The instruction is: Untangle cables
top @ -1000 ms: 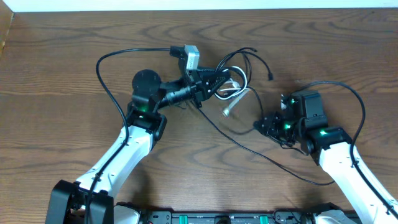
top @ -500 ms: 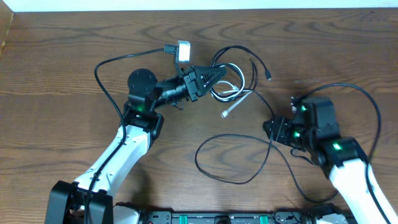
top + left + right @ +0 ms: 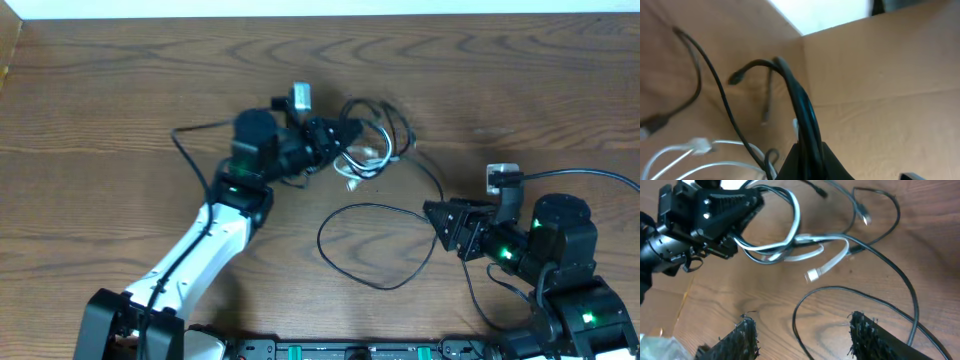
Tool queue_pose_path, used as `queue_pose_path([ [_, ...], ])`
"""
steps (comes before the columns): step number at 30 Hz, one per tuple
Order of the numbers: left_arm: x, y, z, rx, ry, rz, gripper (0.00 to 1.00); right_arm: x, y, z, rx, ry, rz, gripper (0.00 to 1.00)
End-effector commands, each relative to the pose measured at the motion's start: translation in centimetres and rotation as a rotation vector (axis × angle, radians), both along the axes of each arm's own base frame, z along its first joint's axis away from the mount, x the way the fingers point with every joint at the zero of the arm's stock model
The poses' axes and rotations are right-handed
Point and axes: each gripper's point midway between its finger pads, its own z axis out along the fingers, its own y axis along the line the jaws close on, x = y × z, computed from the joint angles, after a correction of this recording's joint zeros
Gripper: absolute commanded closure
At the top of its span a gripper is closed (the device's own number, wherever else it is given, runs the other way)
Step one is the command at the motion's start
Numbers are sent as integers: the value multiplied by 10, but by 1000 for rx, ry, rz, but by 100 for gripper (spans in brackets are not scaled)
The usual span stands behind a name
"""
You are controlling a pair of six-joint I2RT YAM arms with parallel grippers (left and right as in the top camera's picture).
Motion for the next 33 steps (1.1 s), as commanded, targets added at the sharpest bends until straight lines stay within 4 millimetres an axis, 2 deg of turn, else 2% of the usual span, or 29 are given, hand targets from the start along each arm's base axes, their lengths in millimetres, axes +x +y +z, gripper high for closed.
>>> queue_pose_path([
  [1, -3, -13, 8, -24, 26, 36, 92, 1, 3, -1, -15, -4, 32, 46],
  [3, -8, -20, 10, -28, 18, 17, 92, 4, 3, -6, -3, 34, 18, 45],
  [7, -12, -23, 7, -20, 33, 5, 57, 8, 4, -17, 8, 104, 0, 45],
  [9, -13, -22, 3, -8, 44, 4, 33, 11, 5, -24, 8, 141, -7, 45],
  [10, -13, -22, 0, 5, 44, 2, 29, 11, 5, -27, 8, 153, -8, 45],
  [14, -13, -19, -8, 88, -45, -15, 19, 15, 6, -40, 13, 227, -24, 46],
  [21, -20, -19, -24, 194, -111, -66, 12, 16, 10, -55, 15, 297, -5, 50],
  [22, -27, -22, -27, 218, -143, -119, 3, 16, 11, -56, 14, 301, -5, 50],
  [23, -38, -25, -31, 251, -209, -202, 0, 16, 11, -56, 14, 301, -5, 50],
  [26, -61, -24, -60, 422, -353, -369, 1, 16, 11, -56, 14, 302, -5, 51],
  [28, -77, -14, -90, 559, -327, -437, 1, 16, 10, -56, 13, 302, -6, 51],
  [29, -84, -12, -99, 590, -293, -452, 1, 16, 11, -56, 13, 301, -6, 51],
  [33, -103, -13, -110, 619, -232, -506, 1, 17, 9, -57, 5, 298, -17, 50],
])
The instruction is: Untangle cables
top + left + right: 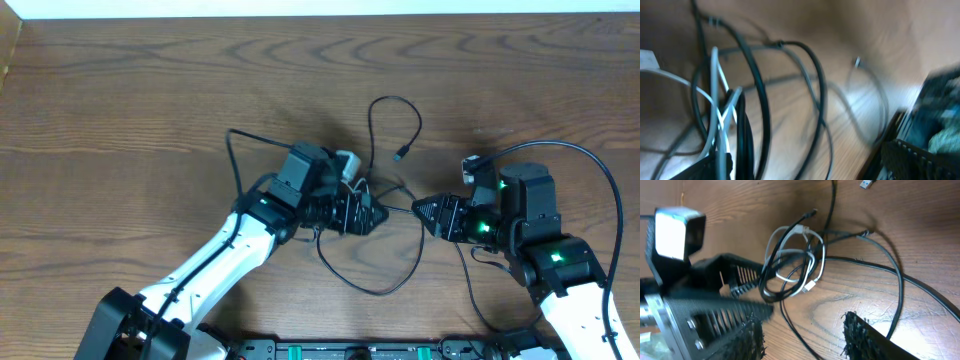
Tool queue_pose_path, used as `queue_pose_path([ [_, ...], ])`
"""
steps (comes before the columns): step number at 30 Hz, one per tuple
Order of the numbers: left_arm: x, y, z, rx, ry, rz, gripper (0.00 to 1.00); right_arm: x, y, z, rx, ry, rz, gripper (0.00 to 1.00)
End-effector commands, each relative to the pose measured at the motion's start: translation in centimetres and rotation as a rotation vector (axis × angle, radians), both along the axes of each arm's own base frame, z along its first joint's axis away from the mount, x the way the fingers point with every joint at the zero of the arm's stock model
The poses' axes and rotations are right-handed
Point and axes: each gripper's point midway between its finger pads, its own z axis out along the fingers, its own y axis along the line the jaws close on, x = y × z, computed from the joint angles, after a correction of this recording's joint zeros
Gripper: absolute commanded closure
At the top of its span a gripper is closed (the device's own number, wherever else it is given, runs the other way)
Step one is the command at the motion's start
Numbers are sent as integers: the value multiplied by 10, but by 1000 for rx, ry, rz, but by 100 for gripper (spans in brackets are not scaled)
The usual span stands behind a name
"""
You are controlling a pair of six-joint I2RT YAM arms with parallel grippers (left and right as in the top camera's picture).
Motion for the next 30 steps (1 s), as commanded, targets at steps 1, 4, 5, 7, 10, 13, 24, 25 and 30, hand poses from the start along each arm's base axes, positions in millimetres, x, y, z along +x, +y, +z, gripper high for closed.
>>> queue_pose_path([
  [1, 0, -3, 3, 38, -127, -85, 1, 3, -2, 4, -1, -7, -15, 50],
  [4, 22, 15, -6, 149, -192, 17, 1, 4, -3, 3, 0, -1, -28, 50],
  [5, 32, 24, -9, 196, -218, 62, 1, 3, -3, 3, 0, 3, -28, 50],
  [7, 51, 45, -12, 294, -276, 160, 0, 1, -3, 1, -3, 16, -28, 50],
  [10, 75, 70, -7, 375, -345, 295, 0, -4, -4, -3, -10, 41, -29, 50],
  [13, 87, 69, 6, 314, -349, 385, 0, -4, -6, -4, -18, 45, -34, 50],
  [24, 13, -18, 24, -30, -154, 11, 0, 3, -17, -9, -78, 30, -86, 48],
  [25, 15, -16, 24, -22, -164, 24, 0, 2, -17, -9, -77, 33, -84, 47],
  [30, 56, 14, 46, -35, -215, 247, 2, -8, -17, -15, -82, 83, -75, 46],
])
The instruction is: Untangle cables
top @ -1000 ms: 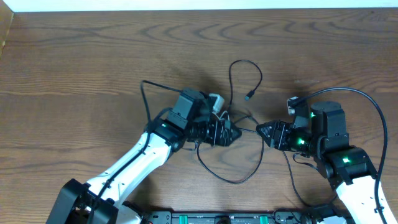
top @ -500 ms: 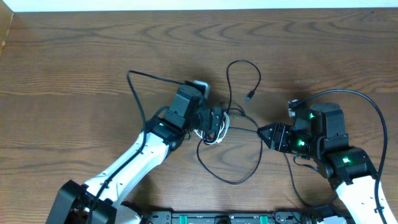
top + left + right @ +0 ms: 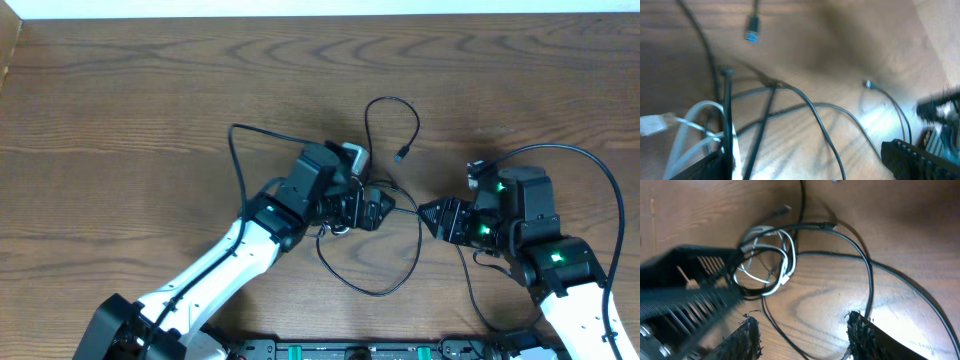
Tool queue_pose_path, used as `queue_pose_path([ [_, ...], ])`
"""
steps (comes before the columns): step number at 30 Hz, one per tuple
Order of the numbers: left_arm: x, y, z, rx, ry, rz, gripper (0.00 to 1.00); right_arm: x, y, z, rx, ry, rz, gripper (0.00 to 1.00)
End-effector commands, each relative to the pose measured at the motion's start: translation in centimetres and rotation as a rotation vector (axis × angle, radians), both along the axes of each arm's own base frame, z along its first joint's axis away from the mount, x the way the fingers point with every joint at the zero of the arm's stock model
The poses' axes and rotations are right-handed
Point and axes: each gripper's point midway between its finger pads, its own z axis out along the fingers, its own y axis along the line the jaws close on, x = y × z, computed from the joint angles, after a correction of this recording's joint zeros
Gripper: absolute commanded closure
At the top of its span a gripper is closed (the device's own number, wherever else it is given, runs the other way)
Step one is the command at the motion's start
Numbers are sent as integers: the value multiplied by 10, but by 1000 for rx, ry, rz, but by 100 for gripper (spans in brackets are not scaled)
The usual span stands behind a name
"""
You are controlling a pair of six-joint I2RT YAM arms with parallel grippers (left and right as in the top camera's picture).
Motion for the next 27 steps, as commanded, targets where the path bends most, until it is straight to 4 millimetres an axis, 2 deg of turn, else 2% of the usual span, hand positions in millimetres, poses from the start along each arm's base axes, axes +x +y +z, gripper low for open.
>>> queue_pose_path([
  [1, 29, 19, 44, -115, -68, 121, 2, -3, -3, -1, -12, 21, -11, 46],
  [3, 22, 11, 86, -269, -146, -17, 2, -6, -7, -5, -34, 37, -20, 46],
  [6, -6, 2, 143, -459, -287, -274, 2, -4, -13, -8, -68, 37, -43, 46],
  [7, -11, 4, 155, -490, -325, -315, 2, -3, -15, -8, -78, 32, -51, 45],
  [9, -3, 16, 161, -482, -354, -270, 2, -1, -17, -8, -86, 26, -57, 45],
  [10, 10, 26, 155, -446, -341, -186, 2, -1, -17, -8, -87, 27, -59, 45],
  [12, 40, 55, 128, -342, -249, 62, 2, -2, -17, -9, -88, 31, -58, 44],
  [13, 59, 84, 99, -248, -153, 277, 2, -3, -17, -9, -90, 36, -58, 45],
  [14, 67, 110, 75, -171, -66, 452, 2, -4, -18, -10, -91, 42, -58, 45],
  [16, 67, 156, 35, -59, 100, 751, 2, -7, -18, -12, -94, 53, -57, 44],
  [17, 64, 166, 24, -43, 157, 820, 2, -8, -19, -13, -97, 60, -57, 44],
  [18, 59, 168, 16, -48, 220, 853, 2, -9, -19, -13, -99, 64, -58, 44],
  [23, 37, 134, 3, -84, 360, 675, 2, -8, -26, -16, -136, 65, -81, 38],
  [27, 19, 122, -21, -68, 534, 734, 2, -8, -26, -16, -136, 65, -81, 37],
])
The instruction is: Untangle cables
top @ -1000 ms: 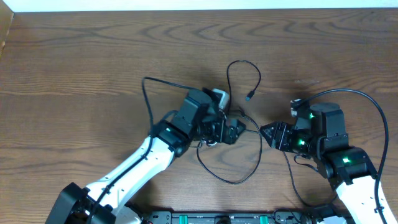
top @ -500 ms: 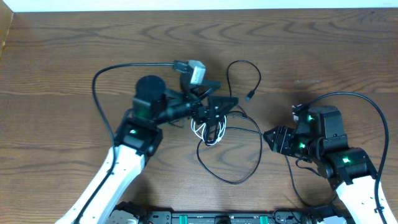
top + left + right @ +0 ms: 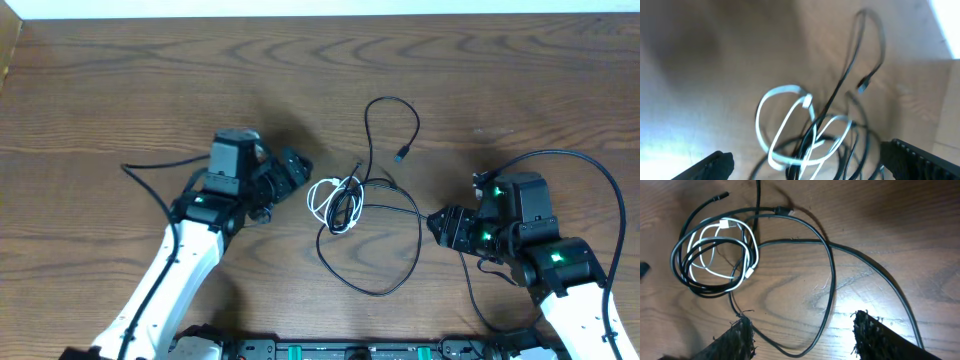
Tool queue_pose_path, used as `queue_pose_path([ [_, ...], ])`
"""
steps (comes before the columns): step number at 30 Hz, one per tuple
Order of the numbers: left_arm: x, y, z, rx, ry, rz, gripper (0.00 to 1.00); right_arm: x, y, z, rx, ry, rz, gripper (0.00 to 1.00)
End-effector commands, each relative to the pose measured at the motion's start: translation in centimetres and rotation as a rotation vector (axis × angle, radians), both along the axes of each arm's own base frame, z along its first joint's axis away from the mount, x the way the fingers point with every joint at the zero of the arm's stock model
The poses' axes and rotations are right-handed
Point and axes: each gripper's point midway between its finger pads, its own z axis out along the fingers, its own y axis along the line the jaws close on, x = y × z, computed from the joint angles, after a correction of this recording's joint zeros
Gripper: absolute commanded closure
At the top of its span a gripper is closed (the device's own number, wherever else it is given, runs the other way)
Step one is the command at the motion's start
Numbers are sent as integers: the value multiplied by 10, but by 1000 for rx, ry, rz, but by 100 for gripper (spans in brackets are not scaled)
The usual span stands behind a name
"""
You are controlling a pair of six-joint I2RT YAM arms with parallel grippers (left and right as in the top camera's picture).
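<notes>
The tangle lies on the wooden table: a white cable [image 3: 323, 196] coiled together with a black cable bundle [image 3: 347, 205]. A big black loop [image 3: 372, 288] spreads toward the front. A thin black cable [image 3: 415, 115] arcs back and ends in a plug [image 3: 400, 155]. My left gripper [image 3: 297, 170] is open just left of the tangle, touching nothing. Its wrist view shows the white coil [image 3: 790, 125] ahead of the left gripper [image 3: 806, 152]. My right gripper [image 3: 436, 222] is open to the right. In its view the right gripper [image 3: 801, 319] hovers over the black loop [image 3: 830, 280], with the white coil [image 3: 722, 250] farther off.
The right arm's own black lead [image 3: 560, 160] curves over the table at the right. A pale wall edge [image 3: 300, 8] runs along the table's far side. The left arm [image 3: 170, 270] reaches in from the front left.
My left gripper was over the tangle at the centre with cables at its fingers. Now it is open and well to the left, and the tangle lies loose. The right gripper barely shifted.
First my left gripper held the bundle farther back on the table, while the right one waited open at the right. Then the bundle and left gripper were at the centre, close to the right gripper. Now the bundle rests there, released.
</notes>
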Motion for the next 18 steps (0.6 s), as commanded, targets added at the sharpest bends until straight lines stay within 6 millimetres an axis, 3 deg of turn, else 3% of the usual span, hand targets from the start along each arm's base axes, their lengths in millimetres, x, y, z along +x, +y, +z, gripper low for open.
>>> queue_pose_path([
  [1, -10, -15, -17, -74, 157, 94, 2, 3, -4, 3, -17, -12, -14, 37],
  [8, -22, -28, -33, -93, 273, 143, 2, -5, -3, -1, -11, 27, -11, 37],
  [11, -32, -25, -40, -99, 357, 212, 2, -10, -3, -3, 5, 67, -41, 37],
  [18, -28, -13, -62, -72, 440, 398, 2, -17, -5, -7, 18, 120, -89, 38],
])
